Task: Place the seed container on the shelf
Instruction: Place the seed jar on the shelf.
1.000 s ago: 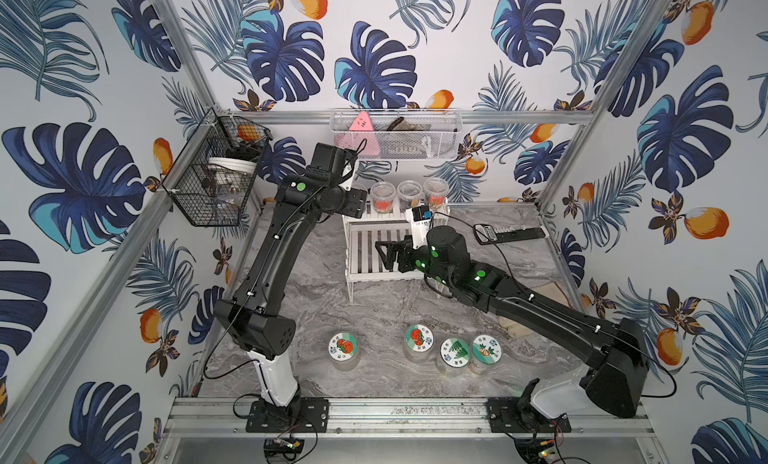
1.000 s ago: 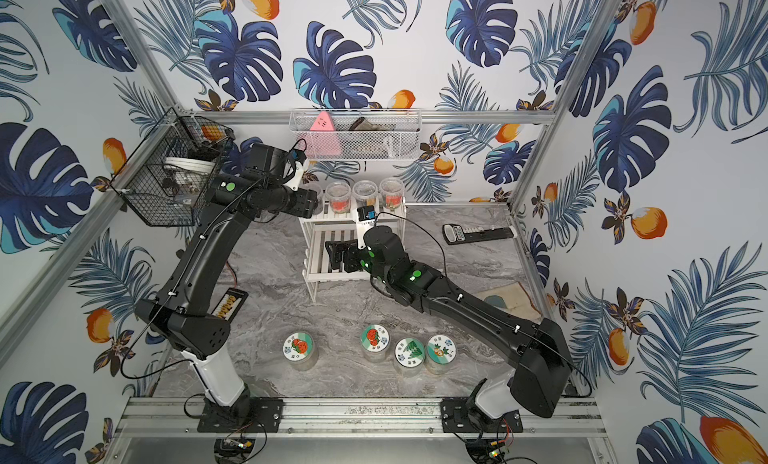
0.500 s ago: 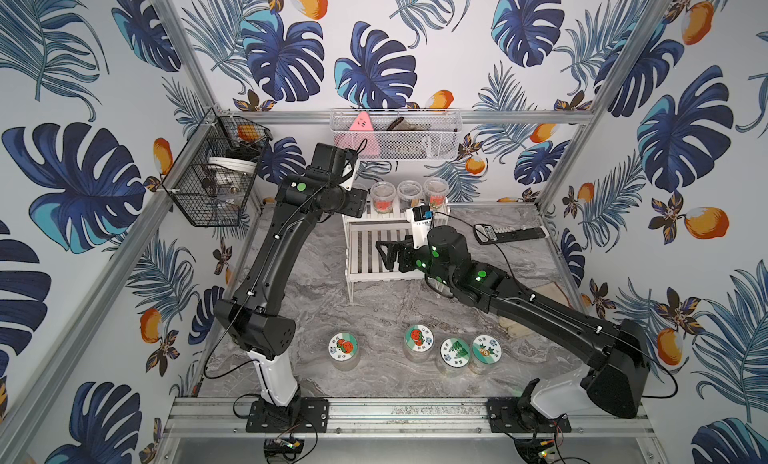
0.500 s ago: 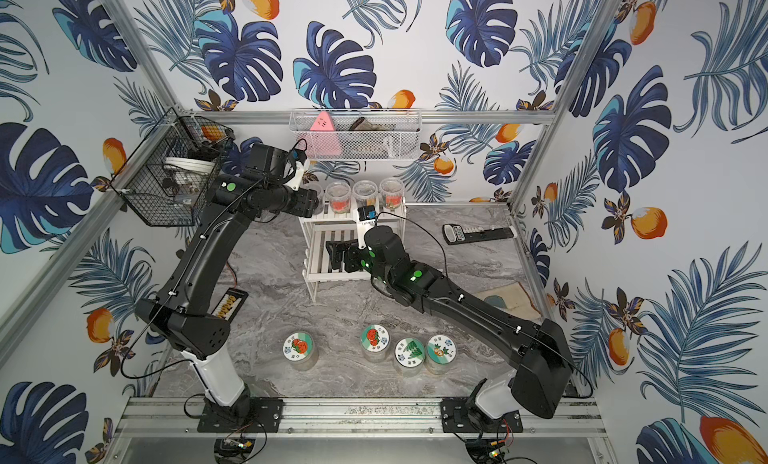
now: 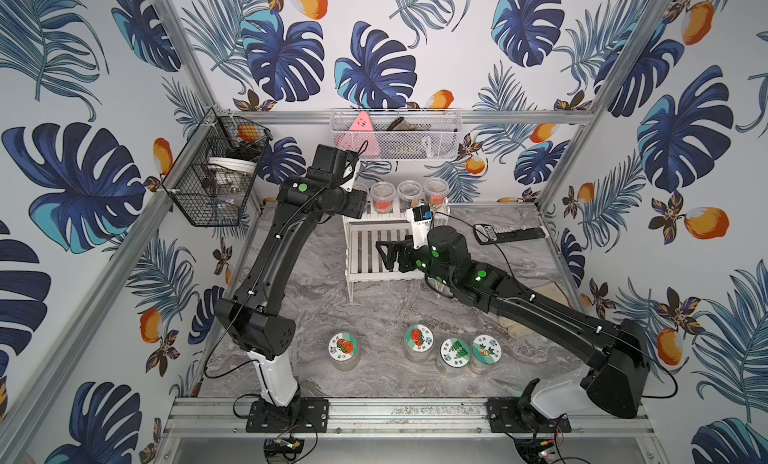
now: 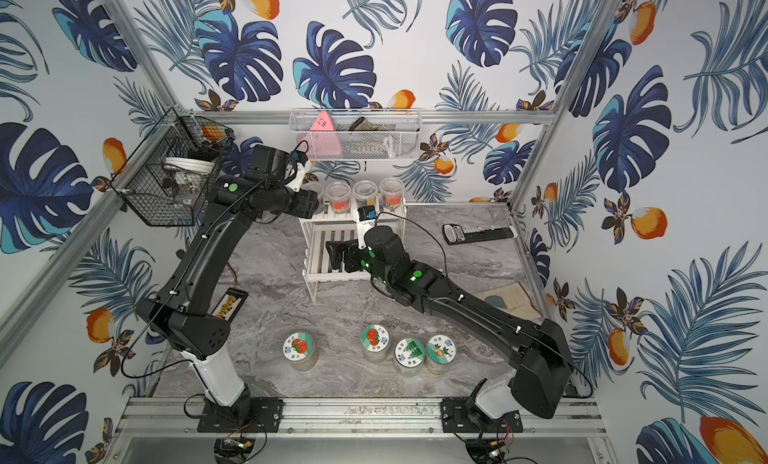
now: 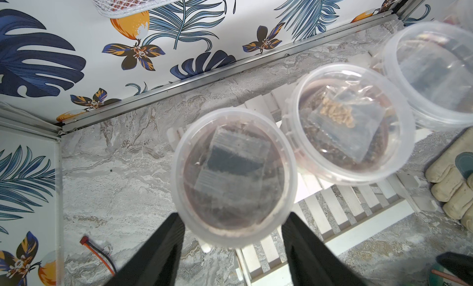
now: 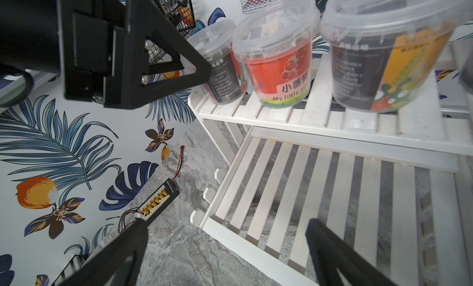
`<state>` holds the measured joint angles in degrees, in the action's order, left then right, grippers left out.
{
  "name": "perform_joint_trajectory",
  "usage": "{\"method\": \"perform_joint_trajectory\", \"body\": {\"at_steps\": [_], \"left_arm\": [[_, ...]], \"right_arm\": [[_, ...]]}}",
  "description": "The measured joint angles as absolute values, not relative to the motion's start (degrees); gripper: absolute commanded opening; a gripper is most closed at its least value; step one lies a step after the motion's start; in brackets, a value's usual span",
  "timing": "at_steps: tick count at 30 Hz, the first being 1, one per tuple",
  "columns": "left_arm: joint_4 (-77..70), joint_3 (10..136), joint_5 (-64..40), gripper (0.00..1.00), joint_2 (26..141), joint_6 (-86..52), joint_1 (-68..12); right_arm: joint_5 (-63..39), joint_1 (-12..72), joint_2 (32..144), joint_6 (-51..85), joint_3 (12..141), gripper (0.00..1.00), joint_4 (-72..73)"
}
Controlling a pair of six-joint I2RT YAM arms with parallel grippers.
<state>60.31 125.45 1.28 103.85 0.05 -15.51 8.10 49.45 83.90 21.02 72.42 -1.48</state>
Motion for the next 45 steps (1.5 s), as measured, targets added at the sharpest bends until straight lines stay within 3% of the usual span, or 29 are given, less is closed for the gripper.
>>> {"method": "perform_joint_trajectory", "body": {"at_steps": [25,37,45], "left_arm": [[59.7,121.4,0.1,0.80,99.1,0.0,-15.5],[56.1,104.2,-3.2,0.83,84.4,-1.8,-15.5],[50.0,81.6,-9.1,0.90,68.1,-7.7,-16.4]], "right_arm": [[9.9,49.4,79.7,20.0,69.1,1.00,-3.2],[8.1,47.1,68.5,15.9,58.3,1.00,-12.3],[6.7,45.3,61.6,19.1,52.8,1.00,-19.3]]}}
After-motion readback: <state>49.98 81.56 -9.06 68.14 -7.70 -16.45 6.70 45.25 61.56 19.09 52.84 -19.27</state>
